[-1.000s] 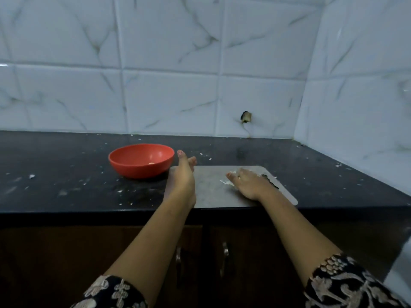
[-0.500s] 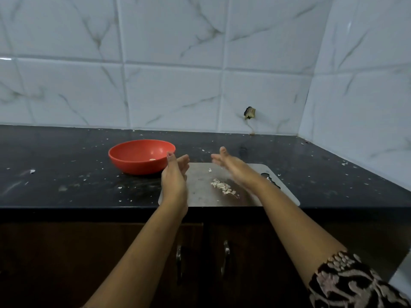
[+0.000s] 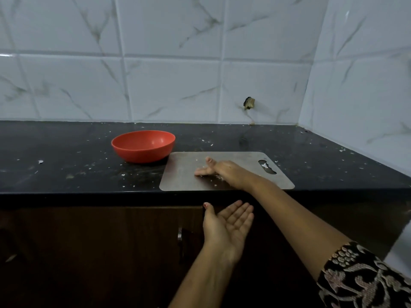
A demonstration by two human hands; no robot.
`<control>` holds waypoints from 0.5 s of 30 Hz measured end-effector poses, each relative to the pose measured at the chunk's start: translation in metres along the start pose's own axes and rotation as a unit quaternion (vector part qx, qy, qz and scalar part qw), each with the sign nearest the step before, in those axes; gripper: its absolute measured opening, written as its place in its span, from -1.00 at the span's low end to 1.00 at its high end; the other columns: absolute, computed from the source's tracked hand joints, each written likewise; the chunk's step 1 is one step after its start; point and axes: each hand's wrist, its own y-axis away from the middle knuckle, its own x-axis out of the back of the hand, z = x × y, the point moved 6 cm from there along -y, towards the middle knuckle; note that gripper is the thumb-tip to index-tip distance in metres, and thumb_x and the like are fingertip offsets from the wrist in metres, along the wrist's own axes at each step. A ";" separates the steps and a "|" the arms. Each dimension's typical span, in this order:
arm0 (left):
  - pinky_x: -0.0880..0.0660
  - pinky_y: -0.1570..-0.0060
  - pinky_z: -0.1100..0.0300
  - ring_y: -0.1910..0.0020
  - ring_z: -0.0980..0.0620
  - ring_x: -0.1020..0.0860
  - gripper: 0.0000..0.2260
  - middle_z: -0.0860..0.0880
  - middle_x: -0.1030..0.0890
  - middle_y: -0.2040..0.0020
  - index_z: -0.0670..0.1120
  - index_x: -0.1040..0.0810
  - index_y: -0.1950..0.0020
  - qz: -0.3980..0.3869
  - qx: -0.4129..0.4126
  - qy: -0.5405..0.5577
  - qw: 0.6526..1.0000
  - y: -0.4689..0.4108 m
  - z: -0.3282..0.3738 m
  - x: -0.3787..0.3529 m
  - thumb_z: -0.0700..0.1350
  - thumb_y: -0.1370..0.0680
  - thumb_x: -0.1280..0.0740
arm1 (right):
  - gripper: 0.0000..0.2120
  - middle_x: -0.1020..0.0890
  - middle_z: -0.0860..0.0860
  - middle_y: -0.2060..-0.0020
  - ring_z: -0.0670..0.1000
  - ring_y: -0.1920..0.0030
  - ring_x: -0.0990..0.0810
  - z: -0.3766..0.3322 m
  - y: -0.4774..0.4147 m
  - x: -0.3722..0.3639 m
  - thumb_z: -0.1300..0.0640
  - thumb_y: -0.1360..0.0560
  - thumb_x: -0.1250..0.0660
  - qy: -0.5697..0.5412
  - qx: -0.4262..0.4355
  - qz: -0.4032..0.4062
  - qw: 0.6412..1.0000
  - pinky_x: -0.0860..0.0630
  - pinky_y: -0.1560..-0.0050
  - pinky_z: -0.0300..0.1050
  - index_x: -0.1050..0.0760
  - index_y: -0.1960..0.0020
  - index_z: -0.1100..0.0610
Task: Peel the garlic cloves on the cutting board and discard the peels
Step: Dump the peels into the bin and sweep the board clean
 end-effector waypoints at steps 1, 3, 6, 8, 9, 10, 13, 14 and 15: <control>-0.44 -0.15 -0.06 -0.10 -0.28 -0.53 -0.26 -0.39 -0.56 -0.11 -0.41 -0.48 -0.14 -0.004 0.011 0.003 1.000 -0.001 0.001 -0.001 0.27 -0.62 0.07 | -0.43 -0.59 0.00 -0.25 -0.14 -0.33 -0.44 -0.001 0.003 0.001 -0.12 -0.66 0.08 -0.016 0.005 0.005 1.000 -0.16 -0.39 -0.29 -0.61 -0.21 0.15; -0.46 -0.09 -0.07 -0.04 -0.29 -0.55 -0.23 -0.40 -0.57 -0.07 -0.44 -0.49 -0.11 -0.010 0.024 0.003 1.000 -0.004 0.005 -0.001 0.27 -0.62 0.10 | -0.41 -0.65 -0.01 -0.16 -0.14 -0.27 -0.51 0.000 0.007 0.003 -0.14 -0.66 0.08 -0.035 0.007 0.016 0.999 -0.20 -0.45 -0.20 -0.65 -0.13 0.15; -0.48 -0.06 -0.08 -0.03 -0.30 -0.56 -0.37 -0.41 -0.59 -0.02 -0.45 -0.49 -0.11 -0.019 0.040 -0.011 0.999 -0.007 0.010 0.000 0.08 -0.67 0.09 | -0.38 -0.68 -0.02 -0.10 -0.15 -0.23 -0.54 -0.002 0.011 0.003 -0.17 -0.65 0.08 -0.051 0.010 0.013 0.999 -0.25 -0.46 -0.12 -0.67 -0.07 0.14; -0.46 -0.09 -0.09 -0.05 -0.32 -0.55 -0.48 -0.42 -0.59 -0.02 -0.45 -0.50 -0.10 -0.028 0.058 -0.022 0.998 -0.007 0.008 -0.001 -0.06 -0.65 0.06 | -0.37 -0.68 -0.02 -0.09 -0.15 -0.22 -0.55 -0.003 0.013 0.001 -0.21 -0.62 0.08 -0.053 0.011 0.013 0.998 -0.25 -0.47 -0.09 -0.68 -0.05 0.13; -0.45 -0.11 -0.10 -0.06 -0.32 -0.54 -0.50 -0.42 -0.59 -0.02 -0.45 -0.51 -0.09 -0.032 0.069 -0.030 0.997 -0.007 0.006 -0.001 -0.08 -0.63 0.05 | -0.35 -0.68 -0.03 -0.09 -0.14 -0.22 -0.55 -0.004 0.014 0.001 -0.24 -0.59 0.07 -0.053 0.013 0.014 0.998 -0.25 -0.46 -0.08 -0.68 -0.05 0.12; -0.44 -0.13 -0.11 -0.07 -0.33 -0.53 -0.50 -0.43 -0.58 -0.03 -0.46 -0.51 -0.08 -0.036 0.080 -0.035 0.996 -0.008 0.005 -0.001 -0.08 -0.62 0.05 | -0.34 -0.69 -0.03 -0.08 -0.14 -0.22 -0.55 -0.006 0.017 0.000 -0.27 -0.57 0.08 -0.055 0.015 0.014 0.998 -0.26 -0.46 -0.09 -0.68 -0.04 0.12; -0.39 -0.21 -0.12 -0.11 -0.36 -0.51 -0.46 -0.46 -0.56 -0.05 -0.50 -0.50 -0.07 -0.048 0.107 -0.035 0.992 -0.011 0.006 -0.002 -0.07 -0.62 0.07 | -0.32 -0.70 -0.01 -0.05 -0.13 -0.18 -0.58 -0.008 0.021 0.003 -0.24 -0.60 0.10 -0.070 0.011 0.021 0.997 -0.34 -0.38 -0.19 -0.68 -0.03 0.16; -0.37 -0.23 -0.13 -0.14 -0.37 -0.49 -0.46 -0.47 -0.56 -0.04 -0.51 -0.48 -0.07 -0.056 0.116 -0.032 0.991 -0.012 0.007 -0.004 -0.06 -0.63 0.06 | -0.31 -0.70 0.01 -0.04 -0.13 -0.16 -0.60 -0.009 0.022 0.003 -0.22 -0.62 0.11 -0.078 0.009 0.021 0.997 -0.36 -0.34 -0.23 -0.68 -0.04 0.19; -0.35 -0.26 -0.14 -0.18 -0.38 -0.47 -0.46 -0.48 -0.55 -0.02 -0.52 -0.47 -0.06 -0.064 0.124 -0.023 0.990 -0.012 0.008 -0.007 -0.07 -0.63 0.06 | -0.30 -0.70 0.04 -0.04 -0.12 -0.15 -0.60 -0.009 0.023 0.004 -0.21 -0.63 0.11 -0.084 0.006 0.021 0.996 -0.38 -0.31 -0.27 -0.67 -0.05 0.22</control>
